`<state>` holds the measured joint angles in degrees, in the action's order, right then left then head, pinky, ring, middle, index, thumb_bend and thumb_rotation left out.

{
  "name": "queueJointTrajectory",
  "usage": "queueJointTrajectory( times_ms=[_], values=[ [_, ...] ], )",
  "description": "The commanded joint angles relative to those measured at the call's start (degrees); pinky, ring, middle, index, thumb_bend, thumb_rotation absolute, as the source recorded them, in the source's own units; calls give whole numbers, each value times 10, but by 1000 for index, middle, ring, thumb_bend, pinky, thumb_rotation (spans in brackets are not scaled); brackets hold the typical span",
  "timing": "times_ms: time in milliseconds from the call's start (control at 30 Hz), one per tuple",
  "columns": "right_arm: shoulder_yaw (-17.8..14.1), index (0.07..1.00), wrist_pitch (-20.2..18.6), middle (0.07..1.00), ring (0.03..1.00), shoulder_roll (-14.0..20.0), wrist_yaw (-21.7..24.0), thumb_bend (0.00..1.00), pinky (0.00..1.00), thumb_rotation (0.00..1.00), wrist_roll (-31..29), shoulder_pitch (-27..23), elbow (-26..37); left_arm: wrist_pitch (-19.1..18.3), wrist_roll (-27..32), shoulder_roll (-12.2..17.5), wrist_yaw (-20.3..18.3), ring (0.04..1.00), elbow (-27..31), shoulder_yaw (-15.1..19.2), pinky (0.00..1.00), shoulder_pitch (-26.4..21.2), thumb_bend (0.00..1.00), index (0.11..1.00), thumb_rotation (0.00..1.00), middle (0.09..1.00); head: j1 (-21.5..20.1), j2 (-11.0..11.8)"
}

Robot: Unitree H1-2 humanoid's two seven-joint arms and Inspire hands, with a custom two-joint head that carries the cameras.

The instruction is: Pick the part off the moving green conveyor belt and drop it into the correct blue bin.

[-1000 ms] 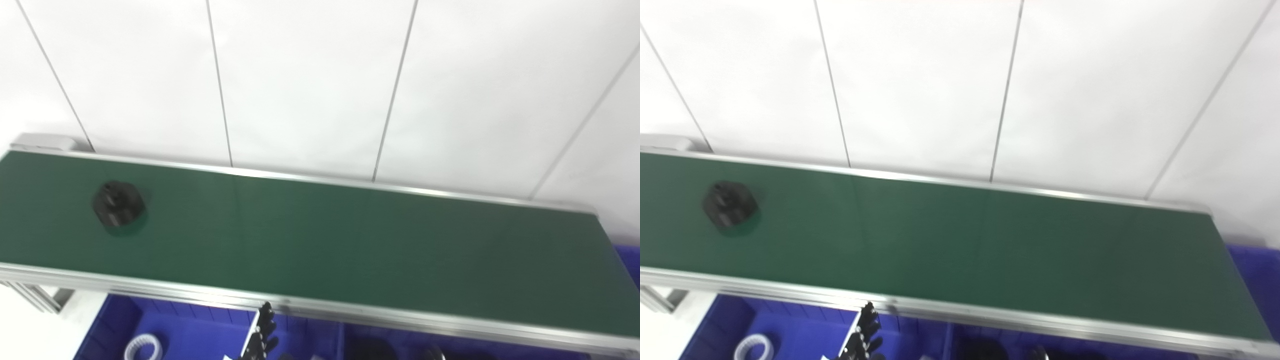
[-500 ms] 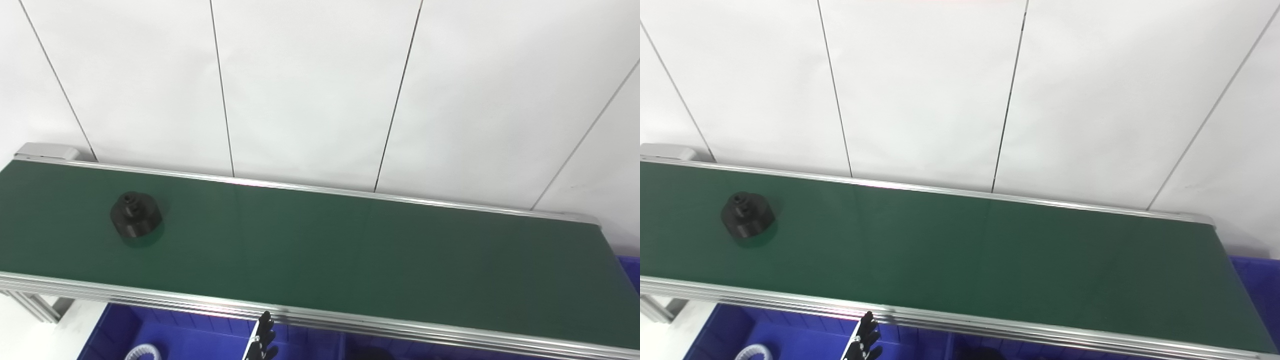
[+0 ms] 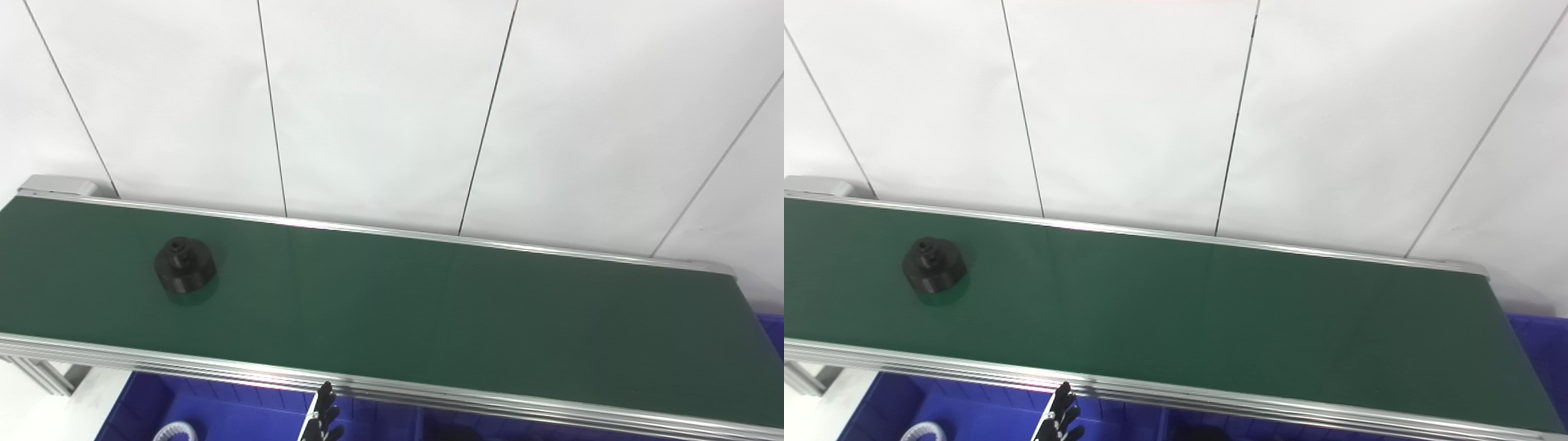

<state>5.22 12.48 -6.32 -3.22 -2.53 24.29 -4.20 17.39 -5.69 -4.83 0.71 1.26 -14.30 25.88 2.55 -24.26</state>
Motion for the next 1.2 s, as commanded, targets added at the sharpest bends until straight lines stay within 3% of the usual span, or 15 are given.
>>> queueJointTrajectory(
  times_ms=[0,133,233,367,567,800,933,1067,1133,1167],
  values=[
    [0,1000,31,1000,905,0,11,693,841,633,-3,-2,9,22,-8,-19,6,975,6,-8,902,-4,592,1000,657,1000,1,-1],
    [0,1000,30,1000,913,2,14,691,828,618,-8,-2,10,22,-11,-20,8,975,7,-10,906,-3,589,1000,667,1000,12,-4],
    [-3,1000,31,1000,915,10,19,690,830,620,-12,-3,12,19,-17,-27,13,976,5,-15,905,-4,588,1000,667,1000,58,-7],
    [-14,1000,31,1000,921,16,29,663,812,591,-35,-6,15,18,-26,-38,21,947,-2,-21,892,-7,606,1000,678,997,83,-12],
    [-24,1000,17,1000,912,19,29,611,771,568,-41,-8,27,19,-44,-49,33,934,-9,-29,859,-11,658,1000,680,990,95,-21],
    [-26,1000,23,1000,944,26,40,621,883,555,-51,-15,20,19,-46,-54,40,952,-12,-33,889,-15,646,1000,632,998,94,-30],
    [-22,1000,29,1000,937,30,31,620,888,545,-21,-18,18,17,-47,-53,42,951,-11,-33,884,-20,638,1000,615,996,82,-36],
    [-13,1000,44,1000,902,40,15,715,791,581,49,-21,32,10,-44,-50,40,946,-9,-30,878,-26,639,1000,601,993,69,-45],
    [-7,1000,57,1000,911,50,13,721,789,556,84,-23,50,7,-39,-47,36,949,-6,-29,885,-28,643,1000,599,995,59,-49],
    [-4,1000,59,1000,900,54,12,751,765,498,99,-24,63,6,-37,-45,34,951,-5,-28,887,-29,634,1000,593,997,54,-51]
  ],
)
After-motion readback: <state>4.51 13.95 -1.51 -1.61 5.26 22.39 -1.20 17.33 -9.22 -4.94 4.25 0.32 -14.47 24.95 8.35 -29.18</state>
